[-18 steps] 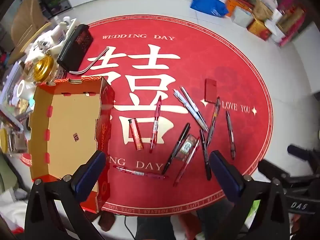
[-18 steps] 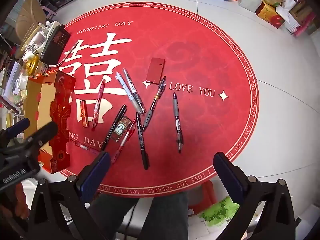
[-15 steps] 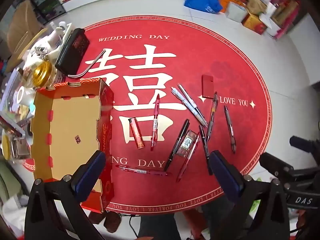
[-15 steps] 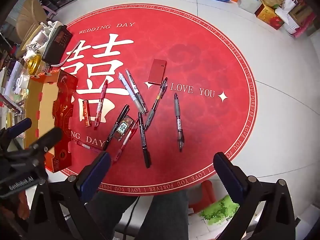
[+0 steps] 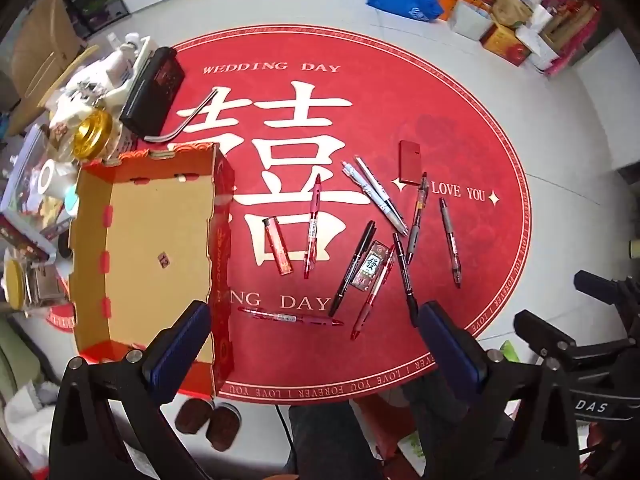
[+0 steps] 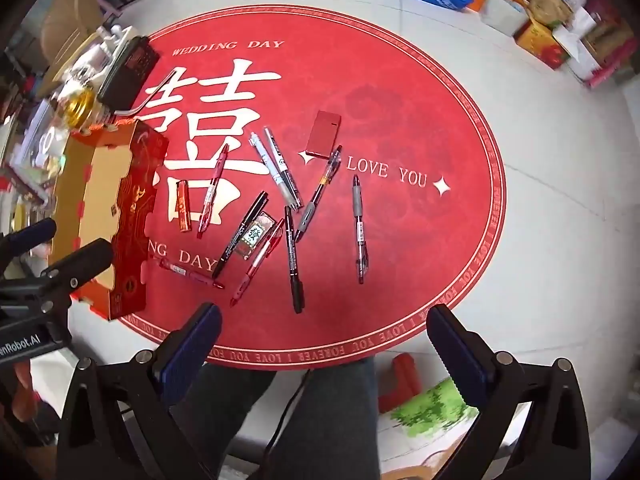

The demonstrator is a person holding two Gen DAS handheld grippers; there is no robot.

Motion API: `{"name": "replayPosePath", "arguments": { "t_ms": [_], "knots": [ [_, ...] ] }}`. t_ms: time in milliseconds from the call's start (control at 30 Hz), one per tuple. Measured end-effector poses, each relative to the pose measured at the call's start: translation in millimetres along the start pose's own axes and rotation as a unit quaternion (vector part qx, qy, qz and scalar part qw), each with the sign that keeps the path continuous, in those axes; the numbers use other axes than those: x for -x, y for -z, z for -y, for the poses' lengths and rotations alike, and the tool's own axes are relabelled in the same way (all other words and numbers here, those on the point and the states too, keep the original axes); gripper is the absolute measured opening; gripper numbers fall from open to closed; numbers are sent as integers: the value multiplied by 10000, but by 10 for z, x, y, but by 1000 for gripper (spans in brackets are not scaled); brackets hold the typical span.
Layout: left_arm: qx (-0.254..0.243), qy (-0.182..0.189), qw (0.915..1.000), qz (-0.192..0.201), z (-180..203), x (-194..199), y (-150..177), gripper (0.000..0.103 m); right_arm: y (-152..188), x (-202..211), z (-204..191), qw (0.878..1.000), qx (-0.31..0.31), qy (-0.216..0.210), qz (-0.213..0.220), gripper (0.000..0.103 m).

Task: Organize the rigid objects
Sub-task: 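Move left tool toward the pink pen while right tool approaches the grey pen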

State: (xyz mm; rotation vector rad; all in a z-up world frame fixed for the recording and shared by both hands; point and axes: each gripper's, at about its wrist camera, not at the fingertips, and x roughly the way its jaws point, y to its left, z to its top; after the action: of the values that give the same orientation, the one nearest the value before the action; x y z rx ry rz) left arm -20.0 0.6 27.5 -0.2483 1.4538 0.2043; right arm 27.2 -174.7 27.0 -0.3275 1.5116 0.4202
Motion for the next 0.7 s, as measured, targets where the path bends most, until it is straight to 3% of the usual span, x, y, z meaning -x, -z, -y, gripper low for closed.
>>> {"name": "replayPosePath", "arguments": {
  "t_ms": [367, 700],
  "knots": [
    [501, -129, 9985, -167, -31, -35, -9, 103, -134, -28, 210, 9993, 298, -64, -197, 103],
    [381, -197, 9982, -421, 43, -188, 39, 103, 4, -243, 299, 9982, 107, -185, -553, 103]
  ]
}}
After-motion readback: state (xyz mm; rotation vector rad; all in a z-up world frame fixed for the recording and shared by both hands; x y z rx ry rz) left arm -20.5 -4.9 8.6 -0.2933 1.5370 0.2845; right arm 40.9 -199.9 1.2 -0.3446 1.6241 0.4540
